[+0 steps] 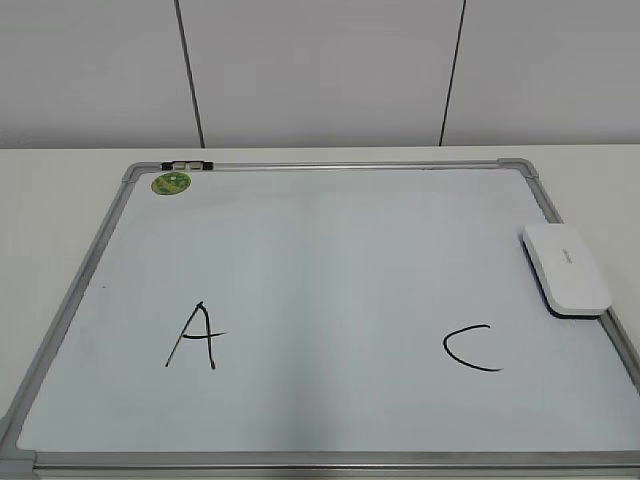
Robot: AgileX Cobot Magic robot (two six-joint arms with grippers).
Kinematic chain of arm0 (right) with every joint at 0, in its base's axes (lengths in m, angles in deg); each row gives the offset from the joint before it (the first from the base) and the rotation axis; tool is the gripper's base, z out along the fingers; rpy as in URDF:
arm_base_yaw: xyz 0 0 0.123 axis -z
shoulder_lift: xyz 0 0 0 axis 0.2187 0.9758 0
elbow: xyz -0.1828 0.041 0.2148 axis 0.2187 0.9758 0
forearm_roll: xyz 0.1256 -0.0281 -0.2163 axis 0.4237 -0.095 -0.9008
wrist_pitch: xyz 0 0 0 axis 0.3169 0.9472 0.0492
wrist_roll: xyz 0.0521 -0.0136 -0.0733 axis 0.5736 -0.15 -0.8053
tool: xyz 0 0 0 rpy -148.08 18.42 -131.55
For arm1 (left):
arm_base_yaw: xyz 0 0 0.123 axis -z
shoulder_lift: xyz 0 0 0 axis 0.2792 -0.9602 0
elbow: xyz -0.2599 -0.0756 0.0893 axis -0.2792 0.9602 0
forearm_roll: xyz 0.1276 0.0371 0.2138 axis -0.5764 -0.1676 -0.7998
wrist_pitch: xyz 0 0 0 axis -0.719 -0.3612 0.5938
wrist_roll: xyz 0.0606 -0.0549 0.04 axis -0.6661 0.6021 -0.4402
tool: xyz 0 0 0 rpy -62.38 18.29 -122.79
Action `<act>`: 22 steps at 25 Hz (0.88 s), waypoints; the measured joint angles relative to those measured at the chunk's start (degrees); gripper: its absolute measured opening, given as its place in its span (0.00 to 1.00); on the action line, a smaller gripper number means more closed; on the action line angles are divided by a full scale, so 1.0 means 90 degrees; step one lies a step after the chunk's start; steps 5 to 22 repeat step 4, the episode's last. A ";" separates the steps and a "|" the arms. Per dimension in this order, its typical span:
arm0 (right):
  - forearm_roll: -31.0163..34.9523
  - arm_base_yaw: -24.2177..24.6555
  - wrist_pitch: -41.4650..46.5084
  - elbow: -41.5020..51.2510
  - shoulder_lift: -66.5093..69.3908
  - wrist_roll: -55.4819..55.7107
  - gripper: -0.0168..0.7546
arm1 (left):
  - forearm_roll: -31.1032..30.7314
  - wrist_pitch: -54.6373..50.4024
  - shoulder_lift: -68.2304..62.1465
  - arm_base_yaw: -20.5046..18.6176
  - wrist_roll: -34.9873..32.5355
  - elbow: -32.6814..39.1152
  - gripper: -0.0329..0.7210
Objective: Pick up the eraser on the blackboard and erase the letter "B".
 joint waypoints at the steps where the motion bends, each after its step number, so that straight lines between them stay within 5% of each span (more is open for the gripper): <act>1: 0.0000 0.0000 0.0000 0.0000 0.0000 0.0000 0.79 | 0.0000 0.0000 0.0000 0.0000 0.0000 0.0000 0.61; 22: 0.0000 0.0000 0.0000 0.0000 0.0000 0.0000 0.79 | 0.0000 0.0000 0.0000 0.0000 0.0000 0.0000 0.61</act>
